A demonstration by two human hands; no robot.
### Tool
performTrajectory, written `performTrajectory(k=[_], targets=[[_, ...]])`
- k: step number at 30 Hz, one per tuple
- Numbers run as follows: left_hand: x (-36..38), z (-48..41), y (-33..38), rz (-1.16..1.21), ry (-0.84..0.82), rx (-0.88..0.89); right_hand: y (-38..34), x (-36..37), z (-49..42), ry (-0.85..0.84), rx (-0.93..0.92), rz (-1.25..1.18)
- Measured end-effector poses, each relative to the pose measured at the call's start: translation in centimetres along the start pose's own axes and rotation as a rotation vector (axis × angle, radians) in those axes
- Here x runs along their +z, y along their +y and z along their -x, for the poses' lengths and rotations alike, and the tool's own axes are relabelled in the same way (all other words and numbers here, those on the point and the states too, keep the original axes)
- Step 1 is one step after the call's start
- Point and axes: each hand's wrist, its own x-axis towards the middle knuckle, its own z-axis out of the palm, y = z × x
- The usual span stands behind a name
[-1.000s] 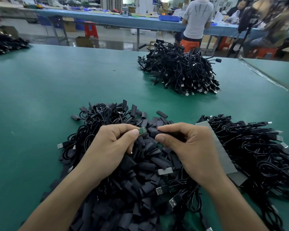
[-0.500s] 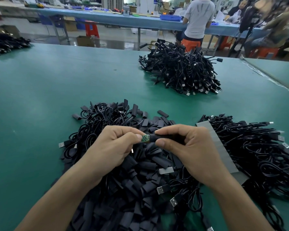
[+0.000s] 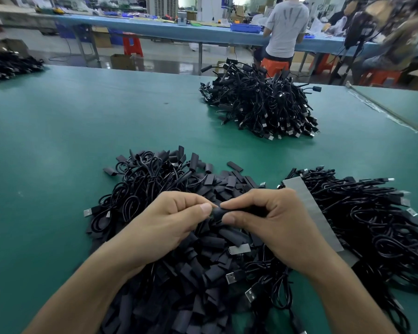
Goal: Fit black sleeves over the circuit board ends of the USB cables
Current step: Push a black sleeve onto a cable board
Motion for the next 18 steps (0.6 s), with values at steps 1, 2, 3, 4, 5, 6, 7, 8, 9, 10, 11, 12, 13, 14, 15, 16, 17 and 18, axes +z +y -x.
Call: performTrajectory(k=[1, 2, 3, 4, 5, 6, 7, 8, 9, 10, 11, 12, 13, 14, 15, 16, 17, 18], targets=[[0.10, 0.01, -0.01, -0.010, -0.017, 0.011, -0.01, 0.13, 0.02, -0.009, -0.012, 0.006], [0.21, 0.01, -0.04, -0.016, -0.034, 0.017, -0.03, 0.26, 0.02, -0.018, -0.026, 0.018], [0.25, -0.01, -0.11, -0.012, -0.042, 0.019, -0.02, 0.35, 0.03, -0.022, -0.038, 0.036], [0.27, -0.04, -0.19, -0.001, -0.039, 0.017, 0.03, 0.40, 0.03, -0.015, -0.045, 0.058], [0.27, -0.09, -0.29, 0.008, -0.022, 0.014, 0.11, 0.41, 0.04, 0.007, -0.051, 0.079], [0.28, -0.15, -0.35, 0.003, 0.009, 0.013, 0.19, 0.41, 0.01, 0.042, -0.055, 0.099], [0.28, -0.20, -0.40, -0.014, 0.051, 0.013, 0.27, 0.37, 0.00, 0.084, -0.055, 0.115], [0.29, -0.25, -0.44, -0.029, 0.099, 0.009, 0.33, 0.32, -0.04, 0.121, -0.053, 0.122], [0.30, -0.30, -0.48, -0.029, 0.146, 0.001, 0.36, 0.26, -0.05, 0.149, -0.053, 0.120], [0.30, -0.31, -0.48, -0.017, 0.187, -0.006, 0.33, 0.21, -0.07, 0.164, -0.056, 0.117], [0.28, -0.31, -0.48, -0.005, 0.219, -0.006, 0.27, 0.19, -0.05, 0.168, -0.063, 0.121], [0.27, -0.30, -0.44, 0.003, 0.240, 0.000, 0.18, 0.21, -0.05, 0.164, -0.071, 0.131], [0.27, -0.25, -0.36, 0.008, 0.249, 0.006, 0.09, 0.25, -0.03, 0.157, -0.078, 0.143], [0.30, -0.21, -0.27, 0.011, 0.251, 0.010, 0.02, 0.27, 0.00, 0.151, -0.081, 0.151], [0.32, -0.15, -0.19, 0.013, 0.250, 0.008, -0.01, 0.29, 0.01, 0.146, -0.085, 0.158], [0.31, -0.10, -0.14, 0.015, 0.250, 0.002, -0.01, 0.28, 0.02, 0.143, -0.092, 0.169], [0.27, -0.05, -0.09, 0.016, 0.249, -0.006, 0.01, 0.27, 0.03, 0.142, -0.099, 0.182], [0.25, -0.01, -0.05, 0.019, 0.248, -0.011, 0.04, 0.27, 0.04, 0.144, -0.103, 0.189]])
